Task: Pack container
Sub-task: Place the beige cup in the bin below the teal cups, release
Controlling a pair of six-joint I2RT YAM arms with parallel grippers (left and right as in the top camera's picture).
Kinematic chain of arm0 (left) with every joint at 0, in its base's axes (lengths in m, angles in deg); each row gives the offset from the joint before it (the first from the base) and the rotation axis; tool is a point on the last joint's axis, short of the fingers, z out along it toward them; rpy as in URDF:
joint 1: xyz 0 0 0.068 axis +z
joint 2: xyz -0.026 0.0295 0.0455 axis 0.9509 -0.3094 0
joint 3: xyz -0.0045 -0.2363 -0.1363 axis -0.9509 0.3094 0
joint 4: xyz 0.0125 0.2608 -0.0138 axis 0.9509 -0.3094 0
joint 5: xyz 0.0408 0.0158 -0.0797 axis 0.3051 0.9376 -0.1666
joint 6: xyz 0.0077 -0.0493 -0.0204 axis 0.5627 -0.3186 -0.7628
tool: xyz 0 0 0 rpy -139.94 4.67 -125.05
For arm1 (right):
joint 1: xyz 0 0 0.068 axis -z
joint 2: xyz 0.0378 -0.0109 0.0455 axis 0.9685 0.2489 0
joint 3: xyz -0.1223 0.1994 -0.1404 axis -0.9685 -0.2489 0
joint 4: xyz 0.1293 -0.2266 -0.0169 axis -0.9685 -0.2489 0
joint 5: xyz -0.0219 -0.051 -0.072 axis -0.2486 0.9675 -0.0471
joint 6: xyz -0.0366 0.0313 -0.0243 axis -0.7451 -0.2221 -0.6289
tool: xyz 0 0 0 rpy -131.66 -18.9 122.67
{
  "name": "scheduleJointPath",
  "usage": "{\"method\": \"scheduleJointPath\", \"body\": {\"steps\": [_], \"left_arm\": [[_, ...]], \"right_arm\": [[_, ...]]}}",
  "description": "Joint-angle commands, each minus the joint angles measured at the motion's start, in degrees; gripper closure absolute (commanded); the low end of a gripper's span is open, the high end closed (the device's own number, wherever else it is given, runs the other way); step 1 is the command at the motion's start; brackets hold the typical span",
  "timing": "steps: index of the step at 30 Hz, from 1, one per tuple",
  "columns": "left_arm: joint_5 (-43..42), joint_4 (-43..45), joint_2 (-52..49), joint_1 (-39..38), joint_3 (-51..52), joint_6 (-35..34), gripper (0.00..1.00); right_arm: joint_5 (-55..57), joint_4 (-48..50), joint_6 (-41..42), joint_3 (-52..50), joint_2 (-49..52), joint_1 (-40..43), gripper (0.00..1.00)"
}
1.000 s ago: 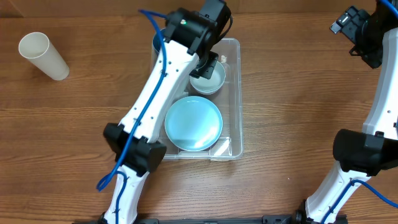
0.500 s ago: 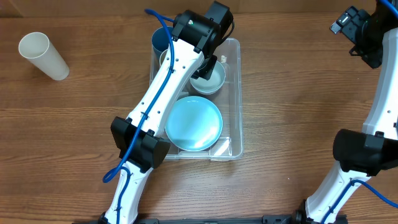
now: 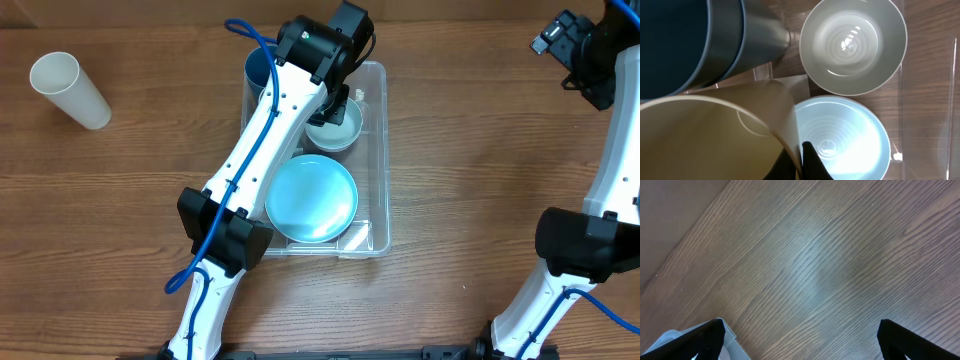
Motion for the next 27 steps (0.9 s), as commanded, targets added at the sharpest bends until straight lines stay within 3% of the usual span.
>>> {"method": "scheduleJointPath", "body": {"steps": [1, 5, 8, 10, 11, 12, 25, 27], "left_arm": [[1.57, -0.09, -0.22, 0.39, 0.44, -1.01, 0.94], [2.05, -0.20, -0.22, 0.57, 1.86, -0.98, 0.82], [2.64, -0.28, -0.22, 0.57, 1.86, -0.98, 0.80], [2.67, -0.20, -0.22, 0.61, 1.86, -0.98, 0.83], [2.84, -0.17, -0.22, 0.70, 1.86, -0.98, 0.94], [3.04, -0.20, -0.22, 0.76, 1.86, -0.98, 0.96], [6.67, -0.66, -0.20, 0.85, 1.86, -0.35, 0.96], [6.99, -0.61, -0.20, 0.90, 1.86, -0.35, 0.92]], "right_arm": [[0.44, 0.31, 0.26, 1.07, -1.01, -0.11, 0.00], [0.44, 0.31, 0.26, 1.07, -1.01, -0.11, 0.00], [0.44, 0.31, 0.26, 1.07, -1.01, -0.11, 0.00], [0.44, 0.31, 0.28, 1.07, -1.01, -0.11, 0.00], [0.44, 0.31, 0.26, 1.07, -1.01, -0.11, 0.00], [0.44, 0.31, 0.26, 1.07, -1.01, -0.11, 0.00], [0.44, 0.31, 0.26, 1.07, -1.01, -0.11, 0.00], [0.44, 0.31, 0.26, 1.07, -1.01, -0.11, 0.00]]}}
